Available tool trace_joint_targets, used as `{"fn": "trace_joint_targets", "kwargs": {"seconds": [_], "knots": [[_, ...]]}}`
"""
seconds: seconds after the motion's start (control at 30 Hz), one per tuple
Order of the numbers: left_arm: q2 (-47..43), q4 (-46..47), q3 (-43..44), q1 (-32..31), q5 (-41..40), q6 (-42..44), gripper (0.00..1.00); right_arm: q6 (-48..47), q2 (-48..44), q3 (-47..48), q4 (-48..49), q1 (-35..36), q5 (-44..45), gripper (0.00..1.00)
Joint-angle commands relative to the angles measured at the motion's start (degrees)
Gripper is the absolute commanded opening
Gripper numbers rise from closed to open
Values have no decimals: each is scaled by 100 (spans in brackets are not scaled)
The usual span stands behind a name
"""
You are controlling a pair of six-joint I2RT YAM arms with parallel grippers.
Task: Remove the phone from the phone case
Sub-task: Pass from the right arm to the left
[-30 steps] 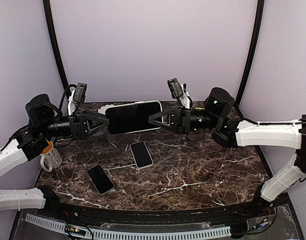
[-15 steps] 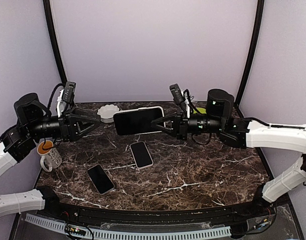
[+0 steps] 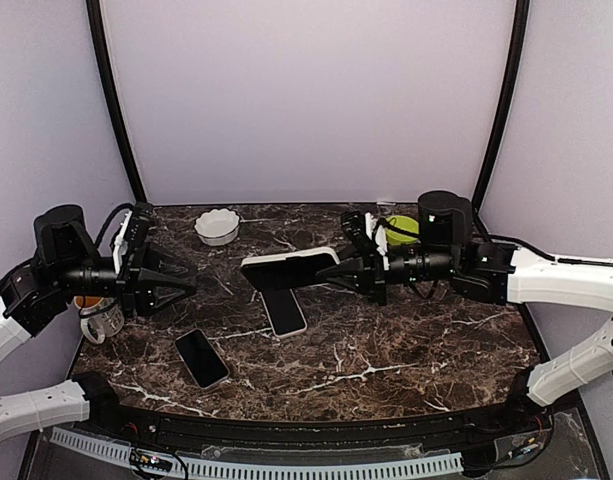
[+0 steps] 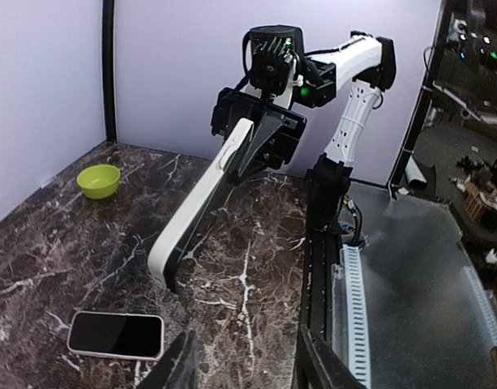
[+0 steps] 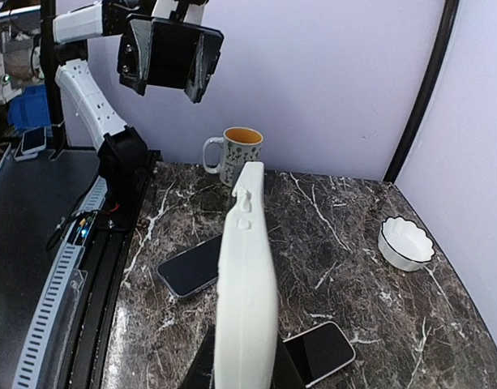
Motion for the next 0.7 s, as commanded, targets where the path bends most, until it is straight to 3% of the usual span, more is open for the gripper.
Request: {"fn": "trace_joint_targets", "kwargs": {"seconds": [0.0,0.3,0.67], "knots": [[-478,617,-579,-48,407,1152,41,-1169,-3,307,148,194,-406,0],[-576,981,-999,-306,700,1950,34,-1184,159,533,270,419,-689,0],[-318,1342,-1141,-779,470,2020,31,-1115,319,675,350,556,-646,0]]}}
